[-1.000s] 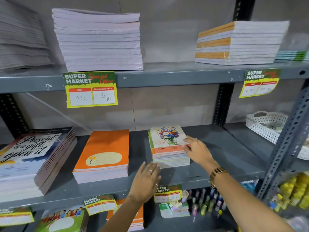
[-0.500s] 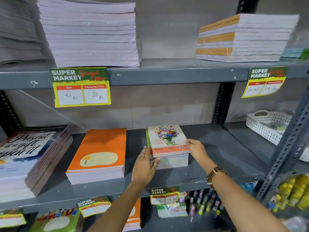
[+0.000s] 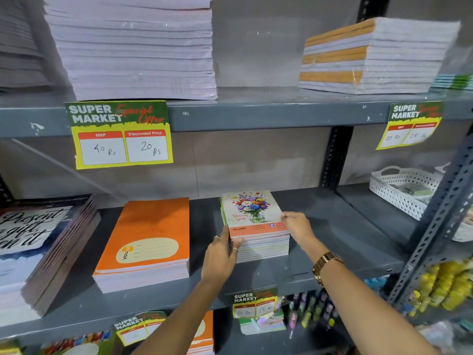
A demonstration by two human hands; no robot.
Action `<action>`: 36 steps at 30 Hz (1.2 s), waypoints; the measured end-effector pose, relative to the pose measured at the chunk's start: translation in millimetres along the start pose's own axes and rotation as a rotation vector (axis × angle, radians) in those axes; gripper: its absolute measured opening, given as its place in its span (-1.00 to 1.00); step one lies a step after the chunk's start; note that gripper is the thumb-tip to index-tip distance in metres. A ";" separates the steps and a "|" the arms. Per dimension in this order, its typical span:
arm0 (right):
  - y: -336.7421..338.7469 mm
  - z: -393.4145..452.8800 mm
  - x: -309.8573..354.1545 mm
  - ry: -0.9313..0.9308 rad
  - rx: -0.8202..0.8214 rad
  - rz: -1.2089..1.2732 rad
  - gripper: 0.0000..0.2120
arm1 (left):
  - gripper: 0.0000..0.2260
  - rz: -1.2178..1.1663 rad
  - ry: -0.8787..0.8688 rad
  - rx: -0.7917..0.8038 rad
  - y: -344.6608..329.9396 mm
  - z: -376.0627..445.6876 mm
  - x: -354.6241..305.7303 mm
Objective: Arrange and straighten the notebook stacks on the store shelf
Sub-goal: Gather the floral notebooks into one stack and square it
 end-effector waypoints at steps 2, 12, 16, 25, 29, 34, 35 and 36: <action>-2.3 1.9 0.6 -0.003 -0.001 -0.015 -0.79 | -0.61 0.003 -0.003 0.008 2.2 1.3 -1.1; -0.9 3.3 -1.7 -0.006 -0.059 0.019 -0.81 | -0.63 -0.029 0.037 0.021 7.2 4.8 -2.9; -2.1 1.5 -1.5 -0.017 -0.055 0.066 -0.81 | -0.64 -0.041 0.058 0.004 7.2 5.3 -1.3; -2.2 -2.8 -6.8 -0.060 -0.045 0.147 -0.81 | -0.69 -0.219 0.146 0.009 1.2 4.1 -1.3; 3.6 -4.4 -14.7 -0.104 -0.077 0.239 -0.79 | -0.67 -0.245 0.159 0.024 -1.8 1.5 -2.1; 11.4 -12.1 -23.0 -0.086 -0.196 0.301 -0.63 | -0.65 -0.235 0.158 0.055 -2.0 2.4 -0.9; 12.9 -14.8 -25.7 -0.084 -0.233 0.323 -0.63 | -0.65 -0.237 0.159 0.061 -2.2 2.1 -0.6; 14.0 -17.2 -28.3 -0.082 -0.265 0.352 -0.64 | -0.64 -0.239 0.162 0.069 -2.7 1.5 -0.2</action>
Point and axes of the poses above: each hand's wrist, its own z-axis towards the middle knuckle, its own y-axis out of the back of the hand, x = y × z, the point moved 8 cm from there along z, towards the middle knuckle, and after that the axes turned 8 degrees about z, right-handed, at the moved point
